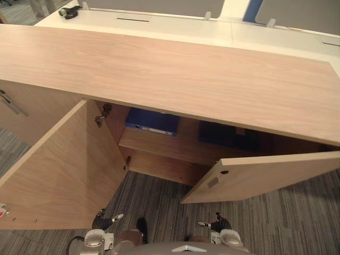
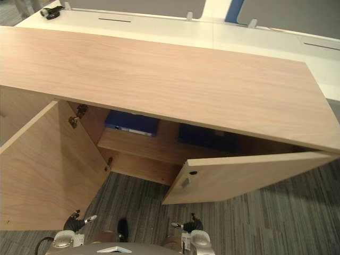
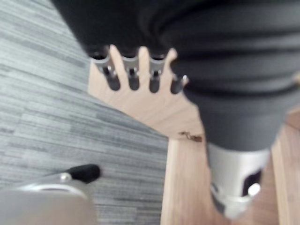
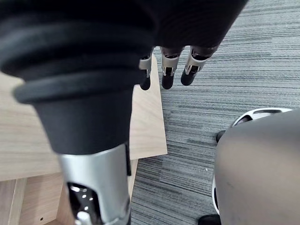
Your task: Walk over to the cabinet, pick up the folder, carry it to the office cabinet, place the folder inside the office cabinet, then close the office cabinet door
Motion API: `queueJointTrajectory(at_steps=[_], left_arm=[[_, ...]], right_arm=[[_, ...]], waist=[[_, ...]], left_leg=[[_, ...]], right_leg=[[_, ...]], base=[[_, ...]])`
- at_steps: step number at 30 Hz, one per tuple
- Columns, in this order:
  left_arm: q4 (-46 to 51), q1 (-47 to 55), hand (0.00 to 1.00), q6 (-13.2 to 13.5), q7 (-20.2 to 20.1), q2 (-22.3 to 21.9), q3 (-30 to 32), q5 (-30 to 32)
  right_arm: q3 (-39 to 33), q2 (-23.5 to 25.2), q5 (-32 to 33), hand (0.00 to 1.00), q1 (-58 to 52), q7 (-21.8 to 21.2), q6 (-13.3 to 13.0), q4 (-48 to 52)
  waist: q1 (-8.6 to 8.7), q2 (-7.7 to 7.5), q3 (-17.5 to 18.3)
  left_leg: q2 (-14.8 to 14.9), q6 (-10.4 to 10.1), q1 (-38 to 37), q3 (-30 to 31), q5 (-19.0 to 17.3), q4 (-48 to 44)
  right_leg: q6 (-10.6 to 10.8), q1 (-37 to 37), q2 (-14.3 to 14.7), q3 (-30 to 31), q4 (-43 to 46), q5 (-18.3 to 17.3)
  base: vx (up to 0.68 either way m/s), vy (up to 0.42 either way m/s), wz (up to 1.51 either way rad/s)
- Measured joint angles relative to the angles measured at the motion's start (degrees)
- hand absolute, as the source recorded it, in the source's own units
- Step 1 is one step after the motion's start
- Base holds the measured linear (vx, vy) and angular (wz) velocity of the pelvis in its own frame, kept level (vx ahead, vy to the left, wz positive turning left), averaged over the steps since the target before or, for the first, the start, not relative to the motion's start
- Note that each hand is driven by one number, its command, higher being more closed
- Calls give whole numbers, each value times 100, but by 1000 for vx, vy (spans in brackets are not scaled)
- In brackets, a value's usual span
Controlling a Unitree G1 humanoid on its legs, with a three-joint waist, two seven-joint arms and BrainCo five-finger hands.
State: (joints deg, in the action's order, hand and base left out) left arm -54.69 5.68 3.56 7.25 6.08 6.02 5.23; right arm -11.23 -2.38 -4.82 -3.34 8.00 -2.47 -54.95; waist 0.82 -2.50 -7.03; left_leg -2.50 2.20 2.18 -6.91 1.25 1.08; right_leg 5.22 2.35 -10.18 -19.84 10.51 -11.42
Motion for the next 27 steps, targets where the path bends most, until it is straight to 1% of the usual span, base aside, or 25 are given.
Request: queueJointTrajectory(at_steps=[1,2,3,5,7,9,12,16,18,20,22,23,26,27], left_arm=[[-3,11,0,-2,-2,-15,-12,7],[-8,-3,0,-9,-12,-23,-71,13],[-10,-24,0,-8,-15,-19,-113,21],[-15,-27,0,-9,-17,0,-157,64],[-13,-17,0,-8,-17,2,-175,67],[-15,-12,0,-7,-16,1,-170,67],[-28,4,0,-7,-16,2,-167,67],[-50,5,0,-7,-13,1,-149,63],[-54,-3,0,-5,-14,-4,-140,62],[-62,4,0,-5,-10,-28,-101,60],[-53,4,0,-3,-9,-46,-85,60],[-52,2,0,-3,-9,-46,-86,60],[-37,3,0,-4,-11,-39,-105,57],[-43,-43,0,-10,-11,-15,-112,56]], right_arm=[[-68,5,2,0,11,0,1,1],[-148,33,7,0,19,3,7,-1],[-178,46,6,0,9,-2,15,-8],[-209,75,7,0,30,-2,15,-14],[-204,87,5,0,119,-5,15,-158],[-201,86,3,0,208,-11,17,-240],[-134,82,-7,0,318,-34,18,-251],[-66,77,-11,0,351,-36,21,-369],[-30,73,-9,0,360,-37,21,-455],[-12,52,-7,0,368,-39,21,-440],[32,8,-9,0,361,-38,23,-439],[57,-21,-9,0,362,-38,23,-435],[139,-94,-43,0,356,-34,47,-368],[158,-96,-127,0,374,-33,47,-318]], waist=[[6,17,8],[75,11,-1],[73,-13,-4],[80,-29,-5],[76,-47,-16],[71,-52,-18],[98,-56,-23],[128,-44,-56],[148,-44,-98],[170,-16,-112],[137,40,-146],[135,40,-147],[104,83,-83],[118,56,-82]], left_leg=[[-28,-36,-131,81,229,317],[-56,-5,-122,243,343,407],[-84,-15,-144,302,349,399],[-119,-27,-209,380,359,372],[-117,-44,-424,346,368,381],[-88,-65,-551,245,378,406],[-36,-156,-655,156,437,409],[72,-200,-723,59,429,414],[125,-217,-719,41,411,415],[188,-242,-714,-6,396,415],[243,-225,-702,-103,384,415],[263,-224,-689,-118,383,414],[283,-220,-325,-261,381,411],[265,-220,-162,-267,380,409]], right_leg=[[2,26,15,-27,-44,9],[17,127,16,-159,-159,37],[67,259,29,-226,-244,130],[26,423,39,-217,-329,166],[-93,645,71,7,-368,230],[-163,770,104,98,-393,273],[-208,843,154,211,-394,304],[-204,874,254,339,-435,303],[-94,869,264,359,-489,271],[-86,818,315,447,-483,231],[-64,749,383,619,-492,232],[-60,720,412,702,-507,229],[-5,135,425,1022,-277,193],[34,-138,373,1068,-95,169]], base=[[83,-21,66],[72,-20,54],[84,-19,50],[125,-11,31],[81,-5,22],[-9,-13,-4],[-62,-40,-12],[-143,-38,-16],[-198,-24,-11],[-182,-1,-13],[-164,12,-24],[-117,30,-26],[-74,57,-39],[-27,71,-23]])
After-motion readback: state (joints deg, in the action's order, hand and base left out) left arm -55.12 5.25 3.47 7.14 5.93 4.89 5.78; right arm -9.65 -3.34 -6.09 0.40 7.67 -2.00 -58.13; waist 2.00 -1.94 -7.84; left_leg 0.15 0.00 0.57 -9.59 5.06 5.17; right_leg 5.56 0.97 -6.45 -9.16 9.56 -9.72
